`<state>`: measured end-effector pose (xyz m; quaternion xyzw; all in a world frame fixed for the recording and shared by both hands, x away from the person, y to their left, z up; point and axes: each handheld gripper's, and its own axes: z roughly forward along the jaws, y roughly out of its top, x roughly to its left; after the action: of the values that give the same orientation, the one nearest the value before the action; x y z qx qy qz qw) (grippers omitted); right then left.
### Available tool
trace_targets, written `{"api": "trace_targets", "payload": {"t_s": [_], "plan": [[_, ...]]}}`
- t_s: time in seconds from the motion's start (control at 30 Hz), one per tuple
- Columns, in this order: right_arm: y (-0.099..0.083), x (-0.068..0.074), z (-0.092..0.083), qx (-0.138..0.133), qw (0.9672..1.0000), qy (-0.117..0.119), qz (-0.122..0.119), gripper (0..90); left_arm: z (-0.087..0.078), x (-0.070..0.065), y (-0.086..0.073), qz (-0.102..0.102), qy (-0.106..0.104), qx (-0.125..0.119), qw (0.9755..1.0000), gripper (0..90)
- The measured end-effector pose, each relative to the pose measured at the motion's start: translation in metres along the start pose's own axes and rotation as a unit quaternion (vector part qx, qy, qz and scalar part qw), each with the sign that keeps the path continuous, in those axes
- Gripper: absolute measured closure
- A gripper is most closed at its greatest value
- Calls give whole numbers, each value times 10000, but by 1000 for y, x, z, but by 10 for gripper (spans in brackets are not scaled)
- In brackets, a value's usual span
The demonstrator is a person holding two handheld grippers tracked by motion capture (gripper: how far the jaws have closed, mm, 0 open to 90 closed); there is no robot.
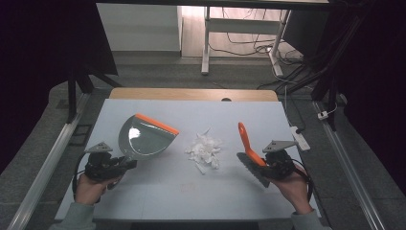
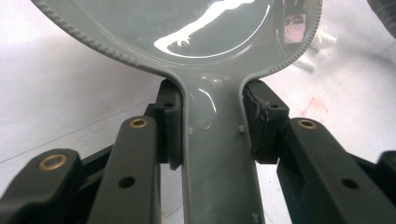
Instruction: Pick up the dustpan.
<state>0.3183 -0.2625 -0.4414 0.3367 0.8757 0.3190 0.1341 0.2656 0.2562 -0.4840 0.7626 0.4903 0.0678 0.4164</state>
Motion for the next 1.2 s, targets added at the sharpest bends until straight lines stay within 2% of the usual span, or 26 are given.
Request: {"api": "trace_targets", "payload": {"t_s": [0.03,0.13,0.4,0.73,0.87,1.2], "plan": [[0,-1,1,13,10000,-13,-2,702,0,-2,-1,35,28,15,10000,615],[-1,-1,2,62,10000,-40,-7,702,4,-5,-1,88,-130,56,9999,615],[-1,0,3,74,9999,-69,-22,702,16,-15,0,306,-214,307,9988,615],[0,1,1,7,9999,-103,-72,702,17,-23,0,493,-436,352,9972,614],[2,1,0,27,9998,-145,-97,703,16,-26,0,601,-534,364,9961,615],[3,2,-2,12,9998,-174,-115,702,14,-32,-1,917,-749,519,9916,615]]}}
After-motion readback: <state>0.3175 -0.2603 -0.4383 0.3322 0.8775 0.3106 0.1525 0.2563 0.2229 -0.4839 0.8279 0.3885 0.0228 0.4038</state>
